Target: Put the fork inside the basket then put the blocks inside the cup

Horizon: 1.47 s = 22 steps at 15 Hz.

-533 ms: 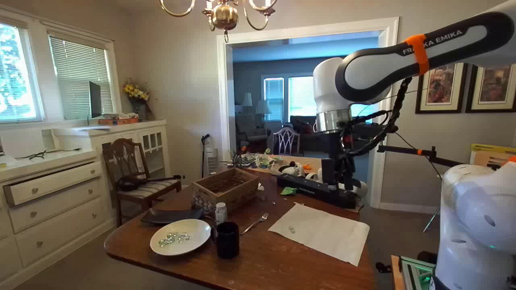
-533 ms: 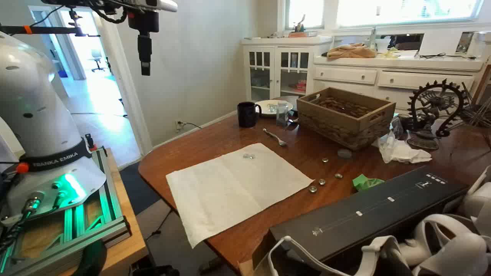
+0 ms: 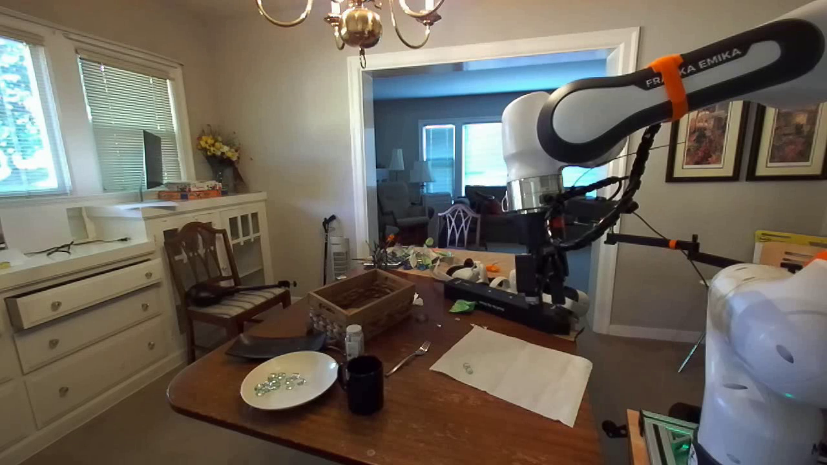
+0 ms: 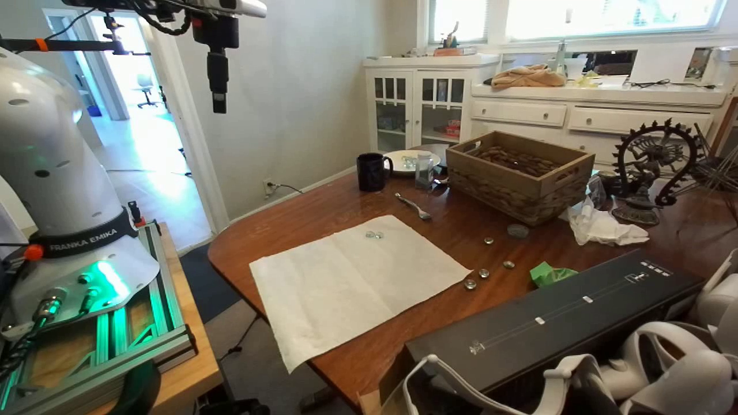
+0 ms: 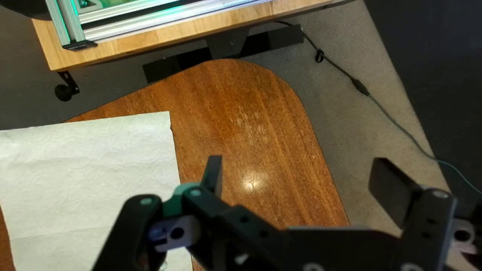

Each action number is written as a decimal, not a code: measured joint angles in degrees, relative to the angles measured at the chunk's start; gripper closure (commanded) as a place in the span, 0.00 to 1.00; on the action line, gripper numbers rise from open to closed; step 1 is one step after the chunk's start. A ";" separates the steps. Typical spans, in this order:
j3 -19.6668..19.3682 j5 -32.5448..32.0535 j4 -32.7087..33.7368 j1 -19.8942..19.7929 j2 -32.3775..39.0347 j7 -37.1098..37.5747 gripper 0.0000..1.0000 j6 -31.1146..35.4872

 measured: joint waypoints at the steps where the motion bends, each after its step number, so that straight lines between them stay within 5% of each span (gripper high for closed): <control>1: -0.06 -0.39 0.03 0.00 0.02 -1.46 0.00 0.59; 7: -4.72 -11.91 3.08 0.01 2.13 -19.95 0.00 2.64; 13: -19.15 -16.85 8.91 0.06 6.51 -44.59 0.00 9.21; 16: -22.47 -15.13 11.53 0.06 8.72 -48.74 0.00 9.76; 22: -21.67 -16.35 12.02 -0.38 9.78 -51.18 0.00 10.56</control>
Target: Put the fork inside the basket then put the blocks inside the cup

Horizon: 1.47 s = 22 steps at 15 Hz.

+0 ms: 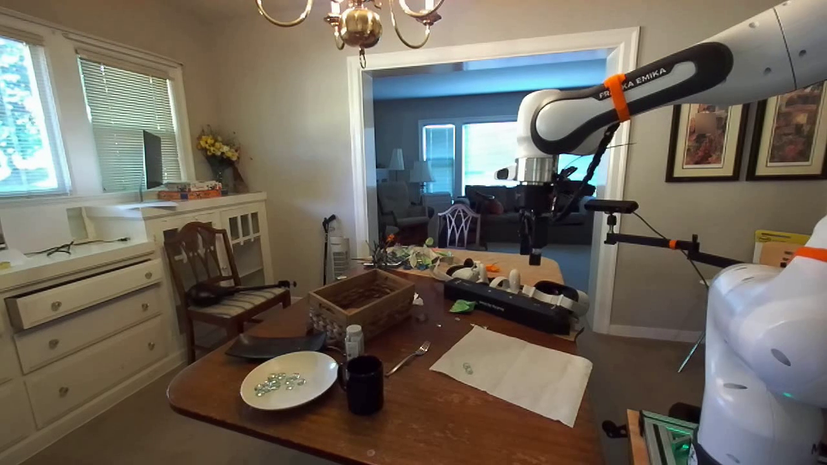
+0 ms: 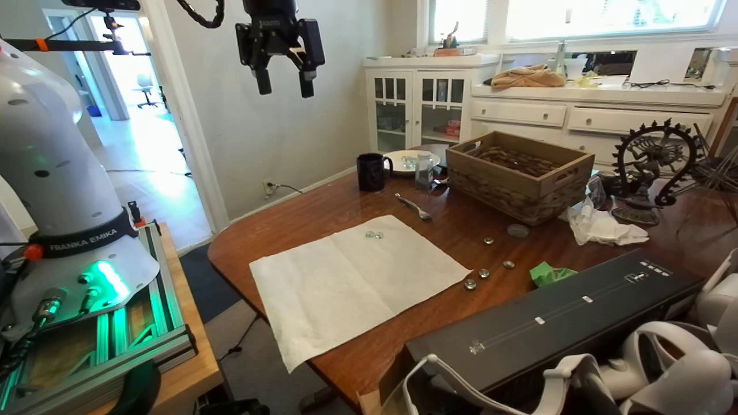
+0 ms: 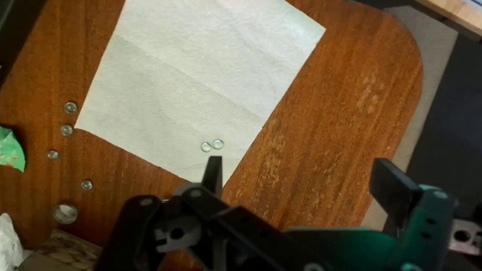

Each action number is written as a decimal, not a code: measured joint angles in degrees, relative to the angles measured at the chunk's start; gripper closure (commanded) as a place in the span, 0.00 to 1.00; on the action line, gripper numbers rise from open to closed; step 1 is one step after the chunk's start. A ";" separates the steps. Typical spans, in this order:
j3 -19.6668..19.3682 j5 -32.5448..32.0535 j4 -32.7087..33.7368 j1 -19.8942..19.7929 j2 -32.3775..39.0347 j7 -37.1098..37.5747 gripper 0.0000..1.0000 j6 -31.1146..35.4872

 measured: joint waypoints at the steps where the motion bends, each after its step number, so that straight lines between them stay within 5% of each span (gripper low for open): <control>1: -0.15 -1.33 0.01 -0.23 0.37 -2.79 0.00 0.65; 8: -3.88 -2.93 3.49 -0.58 11.32 -26.29 0.00 9.38; 13: -2.13 2.79 12.45 -0.57 24.51 -34.19 0.00 11.76; 17: 2.48 7.20 21.32 -1.38 37.24 -33.39 0.00 11.76; 22: 8.83 7.80 31.73 -3.78 52.12 -17.97 0.00 14.56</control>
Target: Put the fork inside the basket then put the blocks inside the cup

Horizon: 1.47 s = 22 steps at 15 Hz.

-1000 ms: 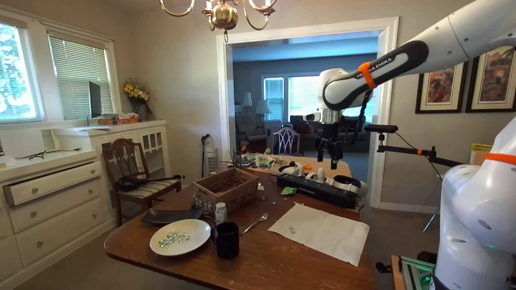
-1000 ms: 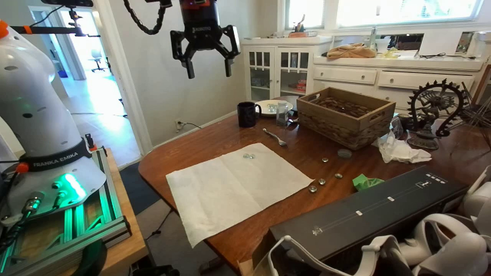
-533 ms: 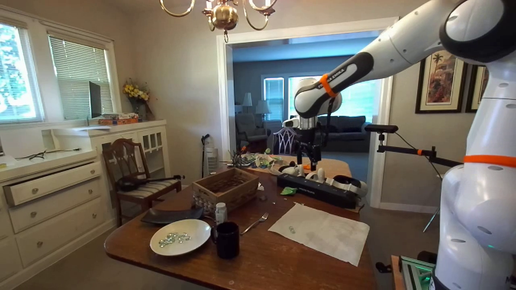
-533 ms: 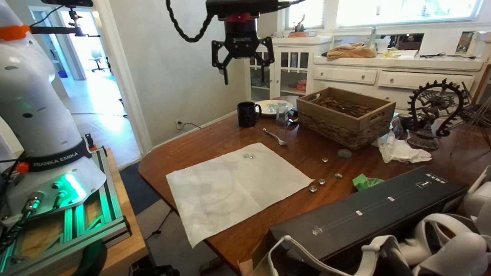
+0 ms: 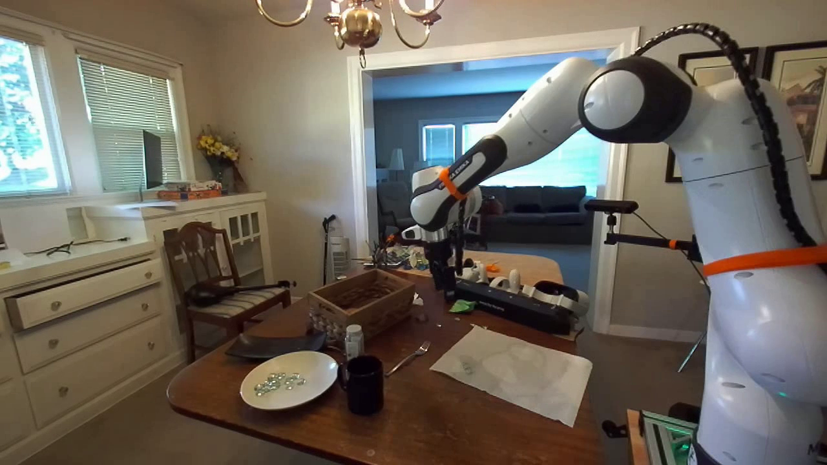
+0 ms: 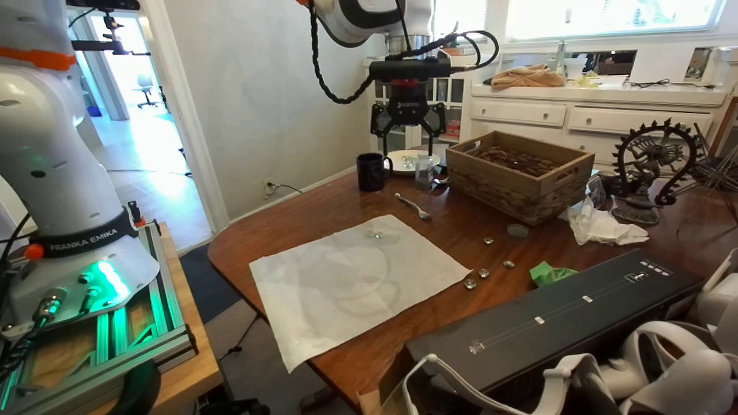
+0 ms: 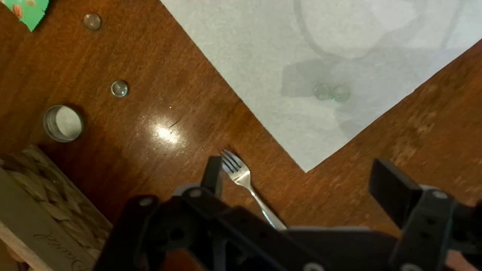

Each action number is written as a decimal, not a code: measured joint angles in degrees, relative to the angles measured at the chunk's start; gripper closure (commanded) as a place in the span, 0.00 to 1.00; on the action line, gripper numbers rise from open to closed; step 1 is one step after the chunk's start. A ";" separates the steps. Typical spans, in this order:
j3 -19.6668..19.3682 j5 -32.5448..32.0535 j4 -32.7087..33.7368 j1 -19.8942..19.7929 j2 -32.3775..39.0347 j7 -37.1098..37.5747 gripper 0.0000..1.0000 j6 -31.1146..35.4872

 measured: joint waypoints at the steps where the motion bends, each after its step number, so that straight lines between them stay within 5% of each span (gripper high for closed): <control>1: 1.04 0.00 1.57 -0.34 1.88 2.67 0.00 0.82; 7: 5.30 -0.45 3.30 -0.66 6.11 10.35 0.00 3.61; 15: 6.72 -5.46 3.01 -1.51 6.46 8.82 0.00 4.66; 22: 11.03 -10.12 1.52 -1.29 12.31 3.67 0.00 14.30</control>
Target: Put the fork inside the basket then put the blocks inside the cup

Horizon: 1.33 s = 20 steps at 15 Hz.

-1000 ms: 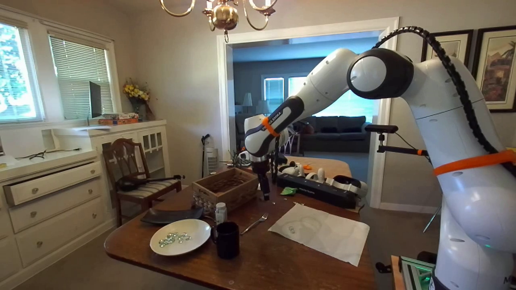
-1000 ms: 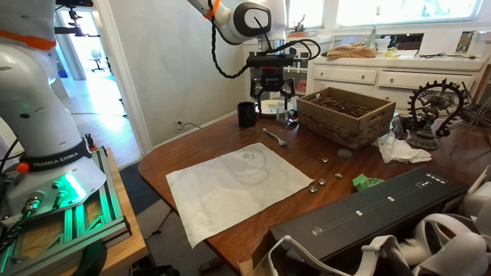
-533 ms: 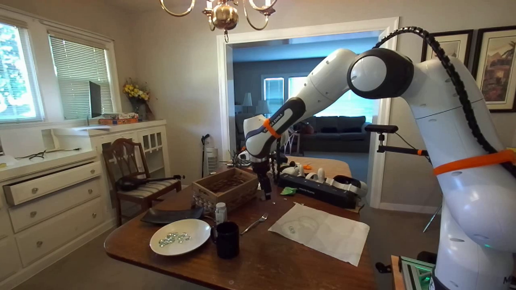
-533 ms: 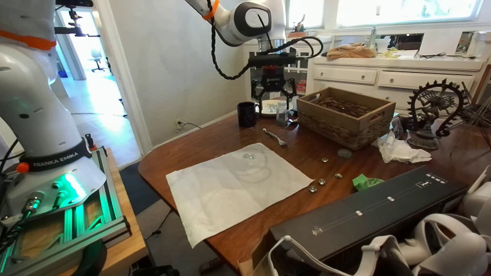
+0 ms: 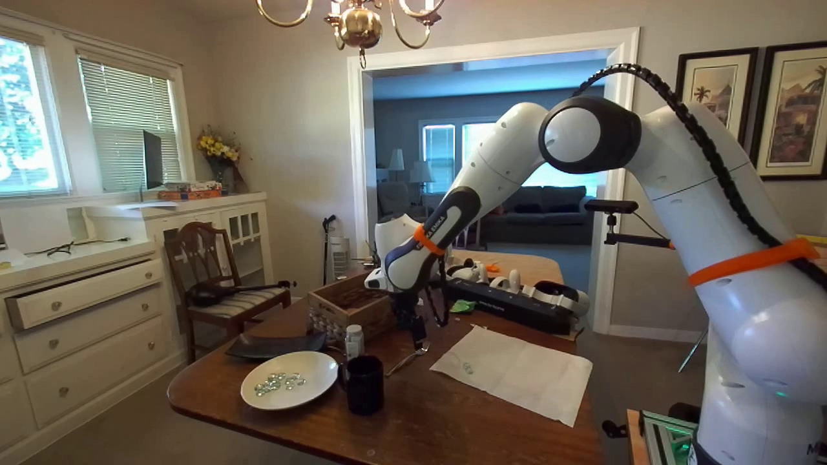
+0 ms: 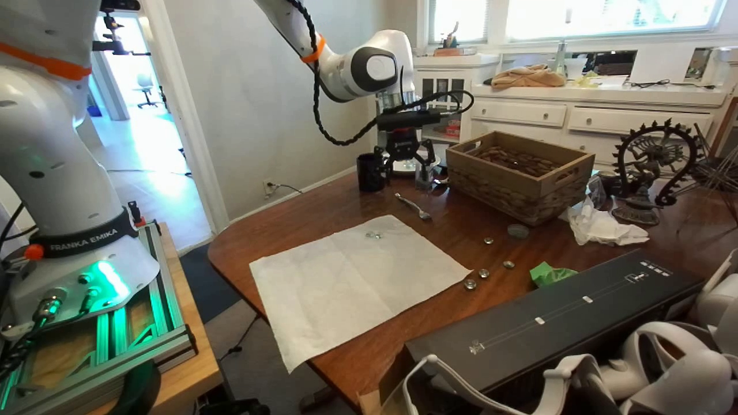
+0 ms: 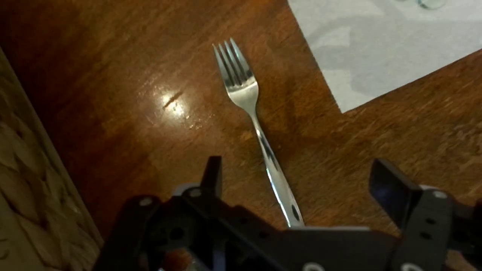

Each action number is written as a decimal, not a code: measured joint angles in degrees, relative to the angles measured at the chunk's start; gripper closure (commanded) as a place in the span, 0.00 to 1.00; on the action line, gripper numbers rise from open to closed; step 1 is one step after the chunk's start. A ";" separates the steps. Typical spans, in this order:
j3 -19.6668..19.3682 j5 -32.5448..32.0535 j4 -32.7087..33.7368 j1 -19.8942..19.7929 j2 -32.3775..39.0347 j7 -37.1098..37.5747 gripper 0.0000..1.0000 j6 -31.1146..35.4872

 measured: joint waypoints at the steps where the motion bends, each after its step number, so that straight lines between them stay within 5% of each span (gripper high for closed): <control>1: 0.18 -0.42 -0.16 -0.12 0.85 -1.92 0.01 1.33; 14: -0.16 -6.28 -1.17 -1.15 5.65 -12.95 0.96 7.73; 20: -0.83 -7.33 -1.54 -0.46 5.14 -11.51 0.98 7.67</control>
